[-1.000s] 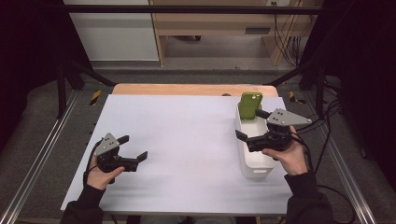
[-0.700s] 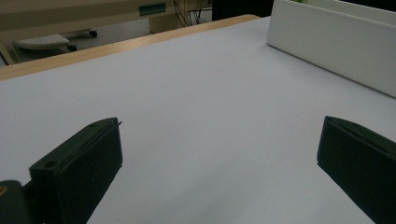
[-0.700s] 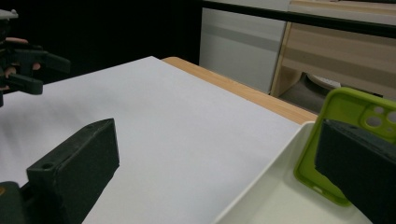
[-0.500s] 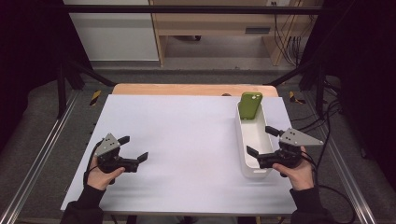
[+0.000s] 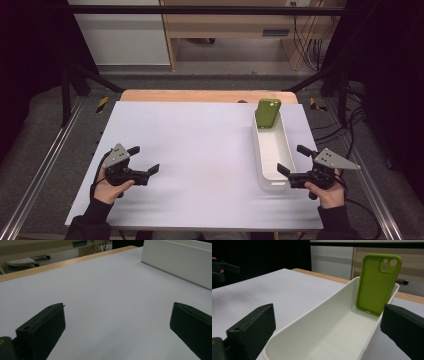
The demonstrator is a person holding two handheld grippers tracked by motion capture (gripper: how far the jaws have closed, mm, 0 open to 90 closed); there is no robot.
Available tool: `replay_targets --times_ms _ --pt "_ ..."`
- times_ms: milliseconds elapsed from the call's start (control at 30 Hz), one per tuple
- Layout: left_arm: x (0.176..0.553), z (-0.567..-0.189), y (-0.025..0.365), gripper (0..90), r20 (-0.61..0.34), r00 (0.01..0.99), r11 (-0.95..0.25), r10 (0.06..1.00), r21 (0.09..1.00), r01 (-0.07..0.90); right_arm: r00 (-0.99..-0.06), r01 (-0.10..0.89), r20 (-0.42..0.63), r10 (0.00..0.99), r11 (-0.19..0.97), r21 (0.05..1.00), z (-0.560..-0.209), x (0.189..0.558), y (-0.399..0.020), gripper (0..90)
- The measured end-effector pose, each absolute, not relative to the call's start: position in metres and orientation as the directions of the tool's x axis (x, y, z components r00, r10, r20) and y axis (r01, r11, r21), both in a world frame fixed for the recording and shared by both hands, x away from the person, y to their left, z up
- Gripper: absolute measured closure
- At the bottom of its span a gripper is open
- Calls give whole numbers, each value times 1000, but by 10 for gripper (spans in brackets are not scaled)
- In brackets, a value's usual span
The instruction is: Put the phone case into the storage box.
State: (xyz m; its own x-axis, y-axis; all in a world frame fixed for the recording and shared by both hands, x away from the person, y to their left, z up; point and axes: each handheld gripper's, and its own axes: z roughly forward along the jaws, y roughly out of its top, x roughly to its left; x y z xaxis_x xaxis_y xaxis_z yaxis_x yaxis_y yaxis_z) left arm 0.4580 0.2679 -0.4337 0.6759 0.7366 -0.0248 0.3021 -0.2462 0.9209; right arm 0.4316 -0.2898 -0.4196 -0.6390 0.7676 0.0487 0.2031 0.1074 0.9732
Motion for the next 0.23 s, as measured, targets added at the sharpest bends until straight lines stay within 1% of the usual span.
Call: replay_targets --times_ms 233 --pt "458 -434 267 0 -21 683 -257 730 918 303 -646 205 54 761 105 973 -419 430 -291 4"
